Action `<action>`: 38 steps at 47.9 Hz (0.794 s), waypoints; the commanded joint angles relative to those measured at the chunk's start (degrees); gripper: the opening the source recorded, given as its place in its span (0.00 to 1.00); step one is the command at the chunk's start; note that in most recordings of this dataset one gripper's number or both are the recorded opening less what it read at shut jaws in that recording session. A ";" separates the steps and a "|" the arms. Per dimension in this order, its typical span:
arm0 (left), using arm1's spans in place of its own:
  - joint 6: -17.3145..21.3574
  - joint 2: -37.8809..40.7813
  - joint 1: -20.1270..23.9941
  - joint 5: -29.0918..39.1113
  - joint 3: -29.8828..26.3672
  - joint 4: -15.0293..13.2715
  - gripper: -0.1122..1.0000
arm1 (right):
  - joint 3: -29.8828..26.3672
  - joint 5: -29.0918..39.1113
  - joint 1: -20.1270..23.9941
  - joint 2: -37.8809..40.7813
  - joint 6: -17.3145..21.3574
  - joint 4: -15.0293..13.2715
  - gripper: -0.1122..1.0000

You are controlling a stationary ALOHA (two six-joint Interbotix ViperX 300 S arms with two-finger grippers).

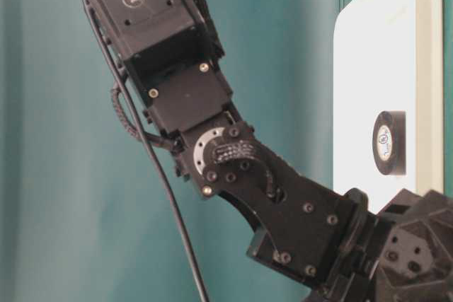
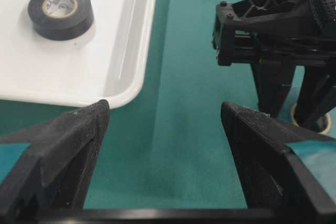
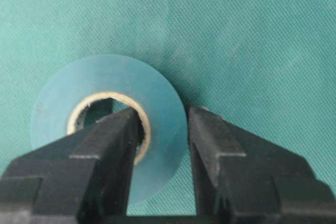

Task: Pick up the tape from a random location and place it into the white case.
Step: 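Lower the right gripper fingers into the teal roll's core and close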

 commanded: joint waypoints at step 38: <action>0.00 0.18 0.18 -0.09 -0.88 -0.09 0.86 | -1.23 13.36 -0.62 -19.69 0.09 -2.37 0.37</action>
